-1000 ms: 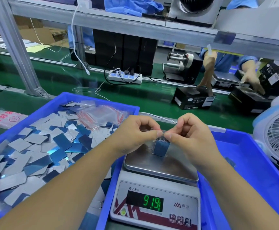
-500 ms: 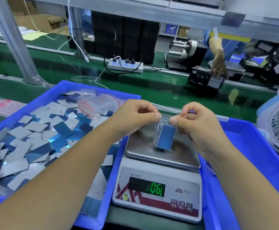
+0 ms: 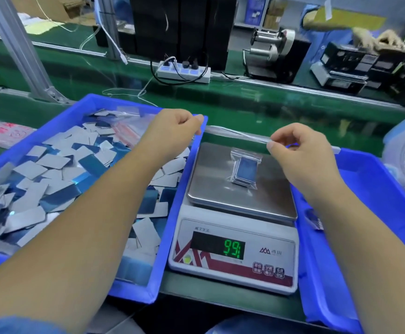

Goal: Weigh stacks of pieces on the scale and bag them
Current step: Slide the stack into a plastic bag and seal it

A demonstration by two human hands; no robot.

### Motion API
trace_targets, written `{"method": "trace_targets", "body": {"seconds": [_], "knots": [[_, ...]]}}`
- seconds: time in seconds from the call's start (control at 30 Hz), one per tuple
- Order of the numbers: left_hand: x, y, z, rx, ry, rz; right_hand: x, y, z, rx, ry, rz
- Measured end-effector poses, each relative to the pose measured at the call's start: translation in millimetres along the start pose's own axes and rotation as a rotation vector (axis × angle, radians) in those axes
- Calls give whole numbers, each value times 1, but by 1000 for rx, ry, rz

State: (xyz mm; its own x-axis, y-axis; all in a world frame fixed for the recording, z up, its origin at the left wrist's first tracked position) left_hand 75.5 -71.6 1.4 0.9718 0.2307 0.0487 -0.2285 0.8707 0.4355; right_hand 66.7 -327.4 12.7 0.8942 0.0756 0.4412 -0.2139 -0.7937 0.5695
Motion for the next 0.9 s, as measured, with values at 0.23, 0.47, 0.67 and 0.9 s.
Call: {"method": "trace_targets", "body": {"seconds": [0.23,0.47,0.67,0.9], "knots": [[1,-2,-4,23,35,-34,-2,-4,2,5,-2,-36],[4,-4,-8,51,49,-24,-3,-5,-2,-11,4,-71],[1,-6,-6,26,44,-31,-7,-10,-9,-112,38,-126],[-9,-17,4,49,-41,-41,-22,-29,-36,-528,218,-315]]}}
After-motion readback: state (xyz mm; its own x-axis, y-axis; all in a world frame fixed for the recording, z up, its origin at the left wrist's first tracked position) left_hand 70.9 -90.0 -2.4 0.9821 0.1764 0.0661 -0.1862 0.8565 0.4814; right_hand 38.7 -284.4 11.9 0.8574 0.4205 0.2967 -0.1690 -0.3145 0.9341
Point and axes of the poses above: each hand's wrist, its own x-axis towards the middle knuckle, its own y-axis out of the back of the hand, z = x × y, the point moved 2 cm from there along x, towards the middle knuckle, and after that the axes turned 8 degrees about y, right-handed, at the moved point
